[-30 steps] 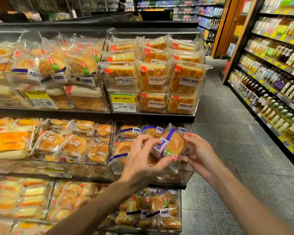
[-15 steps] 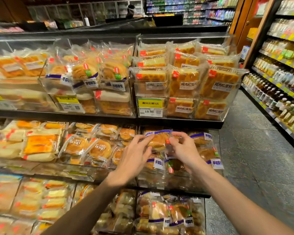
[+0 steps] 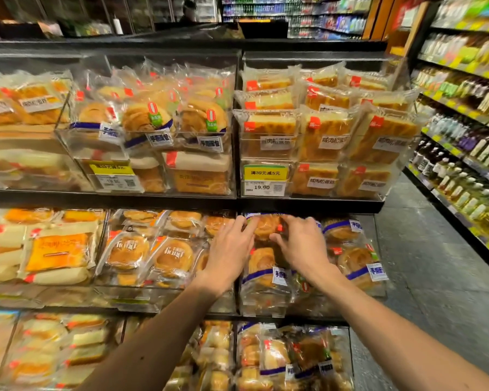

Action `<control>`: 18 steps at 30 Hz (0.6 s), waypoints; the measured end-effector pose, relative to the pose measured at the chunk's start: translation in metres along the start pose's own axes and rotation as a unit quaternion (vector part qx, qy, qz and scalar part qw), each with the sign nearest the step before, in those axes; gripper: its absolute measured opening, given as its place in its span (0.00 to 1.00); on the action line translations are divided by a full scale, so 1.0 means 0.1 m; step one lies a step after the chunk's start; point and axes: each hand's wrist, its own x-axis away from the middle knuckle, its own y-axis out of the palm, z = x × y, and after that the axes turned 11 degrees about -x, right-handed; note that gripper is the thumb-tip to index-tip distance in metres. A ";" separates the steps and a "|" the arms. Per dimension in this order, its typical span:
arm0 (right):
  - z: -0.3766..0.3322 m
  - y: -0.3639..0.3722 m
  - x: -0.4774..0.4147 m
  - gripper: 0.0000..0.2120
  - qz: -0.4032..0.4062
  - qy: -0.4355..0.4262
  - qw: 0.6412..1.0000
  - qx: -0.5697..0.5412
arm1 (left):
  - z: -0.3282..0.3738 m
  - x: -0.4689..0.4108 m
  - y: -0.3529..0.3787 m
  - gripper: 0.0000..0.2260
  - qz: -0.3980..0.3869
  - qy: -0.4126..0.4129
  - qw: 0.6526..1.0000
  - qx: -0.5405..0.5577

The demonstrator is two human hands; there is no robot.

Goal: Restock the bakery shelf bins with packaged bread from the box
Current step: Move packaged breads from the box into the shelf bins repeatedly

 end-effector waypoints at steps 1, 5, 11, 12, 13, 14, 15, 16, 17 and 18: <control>0.01 0.03 -0.01 0.23 0.020 -0.002 1.000 0.011 | -0.03 -0.01 0.04 0.21 0.012 0.004 1.000 0.001; 0.02 0.12 -0.08 0.18 0.058 -0.008 0.996 0.065 | -0.12 -0.11 0.13 0.15 0.044 0.025 0.998 -0.045; -0.07 0.11 -0.23 0.18 0.059 -0.005 0.992 0.109 | -0.16 -0.26 0.13 0.10 0.023 0.028 0.993 -0.113; -0.07 0.10 -0.23 0.18 0.056 0.001 0.992 0.110 | -0.15 -0.26 0.12 0.10 0.019 0.027 0.992 -0.120; -0.07 0.09 -0.22 0.18 0.050 0.007 0.993 0.106 | -0.14 -0.26 0.12 0.10 0.018 0.027 0.992 -0.123; -0.06 0.08 -0.21 0.19 0.044 0.008 0.994 0.097 | -0.14 -0.25 0.11 0.09 0.013 0.025 0.991 -0.130; -0.04 0.06 -0.19 0.19 0.037 0.006 0.996 0.085 | -0.14 -0.24 0.10 0.07 0.002 0.024 0.989 -0.143; -0.02 0.05 -0.18 0.18 0.029 0.002 0.997 0.069 | -0.13 -0.22 0.09 0.07 -0.016 0.022 0.988 -0.151; 0.01 0.02 -0.16 0.18 0.018 -0.001 0.999 0.051 | -0.12 -0.21 0.09 0.10 -0.030 0.021 0.989 -0.143; 0.04 -0.01 -0.15 0.18 0.008 -0.003 1.000 0.030 | -0.12 -0.20 0.09 0.13 -0.046 0.020 0.990 -0.128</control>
